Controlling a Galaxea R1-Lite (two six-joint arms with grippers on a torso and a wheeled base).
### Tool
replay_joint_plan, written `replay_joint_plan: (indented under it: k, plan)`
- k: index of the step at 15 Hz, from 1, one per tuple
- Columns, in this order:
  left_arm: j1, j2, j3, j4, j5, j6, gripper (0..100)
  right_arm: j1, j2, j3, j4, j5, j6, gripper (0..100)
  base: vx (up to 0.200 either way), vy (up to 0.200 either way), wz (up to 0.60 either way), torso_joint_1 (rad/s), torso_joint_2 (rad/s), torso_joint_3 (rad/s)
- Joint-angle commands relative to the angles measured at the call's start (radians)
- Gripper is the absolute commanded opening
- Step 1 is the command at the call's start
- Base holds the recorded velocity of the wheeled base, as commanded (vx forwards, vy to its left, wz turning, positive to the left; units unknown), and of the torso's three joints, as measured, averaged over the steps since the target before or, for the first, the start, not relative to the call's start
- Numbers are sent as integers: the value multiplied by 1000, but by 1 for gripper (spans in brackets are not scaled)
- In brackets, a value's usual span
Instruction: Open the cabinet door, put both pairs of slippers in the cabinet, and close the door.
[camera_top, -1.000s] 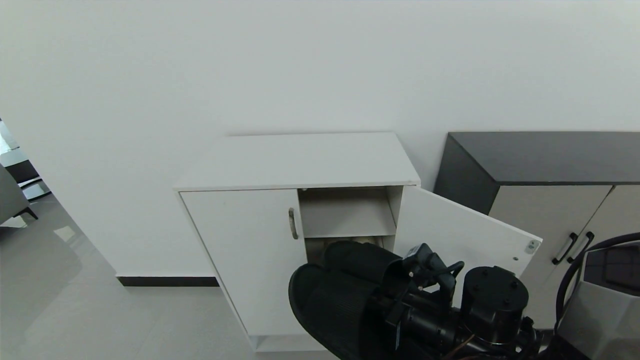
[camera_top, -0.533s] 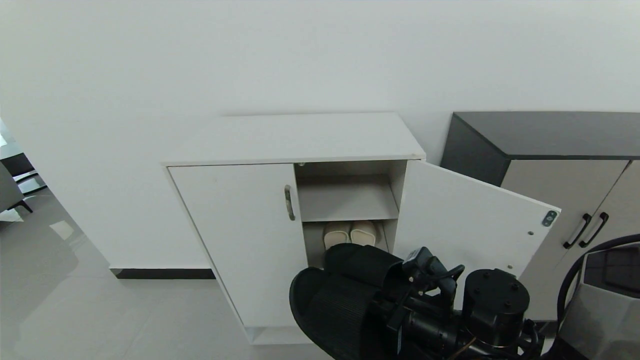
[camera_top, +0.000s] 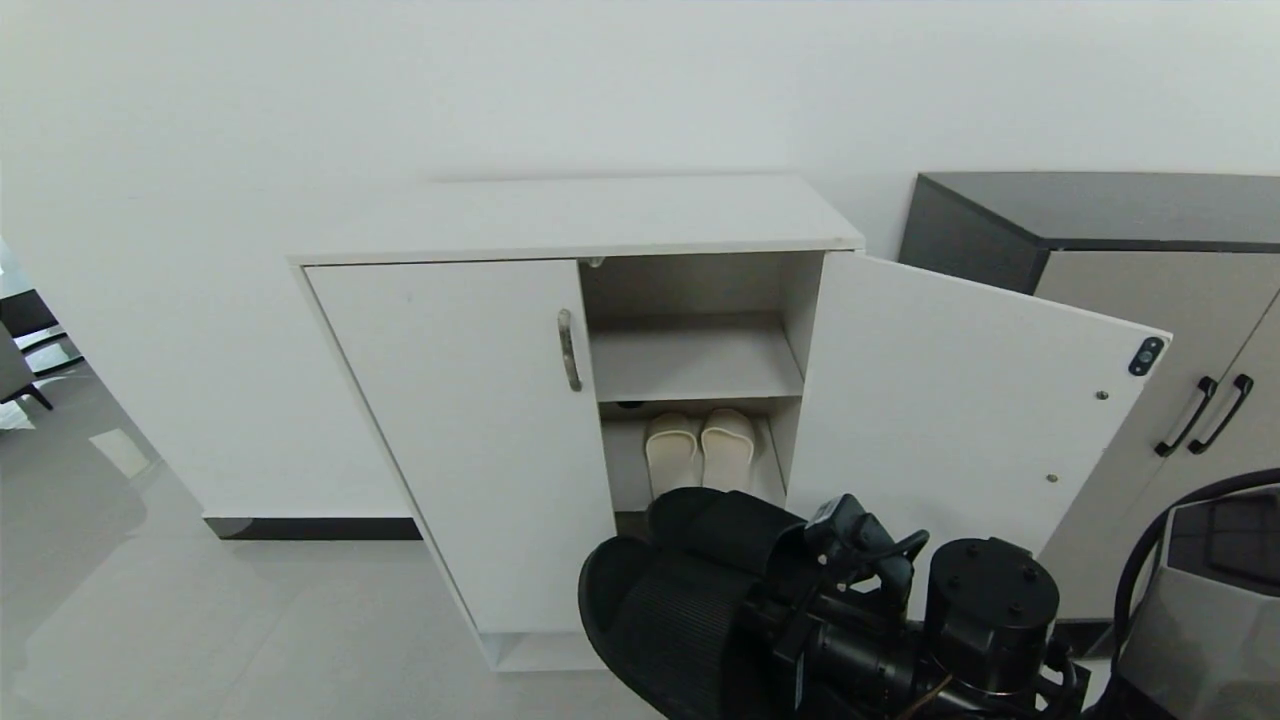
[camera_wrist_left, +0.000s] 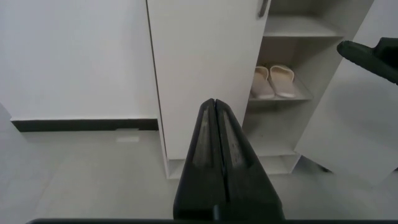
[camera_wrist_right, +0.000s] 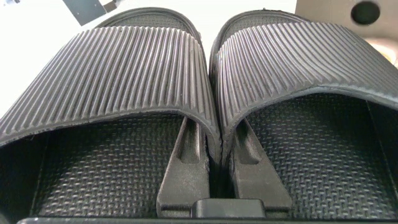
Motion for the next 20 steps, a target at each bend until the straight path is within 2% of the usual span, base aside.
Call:
replay_joint_plan:
  k: [1, 11, 14, 17, 19, 20]
  plan:
    - [0, 1, 0, 0, 0, 0, 0, 1, 2, 4, -1, 0, 0, 0, 0, 0, 0, -173, 466, 281]
    - [-1, 1, 0, 0, 0, 1, 0, 4, 2, 8, -1, 2, 1, 0, 0, 0, 0, -140, 445, 295]
    - [0, 1, 0, 0, 0, 1, 0, 9, 0, 8, -1, 3, 0, 0, 0, 0, 0, -20, 103, 72]
    - [0, 1, 0, 0, 0, 0, 0, 25, 6, 19, -1, -18, -83, 0, 0, 0, 0, 0, 0, 0]
    - [0, 1, 0, 0, 0, 0, 0, 58, 6, 28, -1, -70, -121, 0, 0, 0, 0, 0, 0, 0]
    - [0, 1, 0, 0, 0, 0, 0, 75, -15, -55, 37, -196, -118, 0, 0, 0, 0, 0, 0, 0]
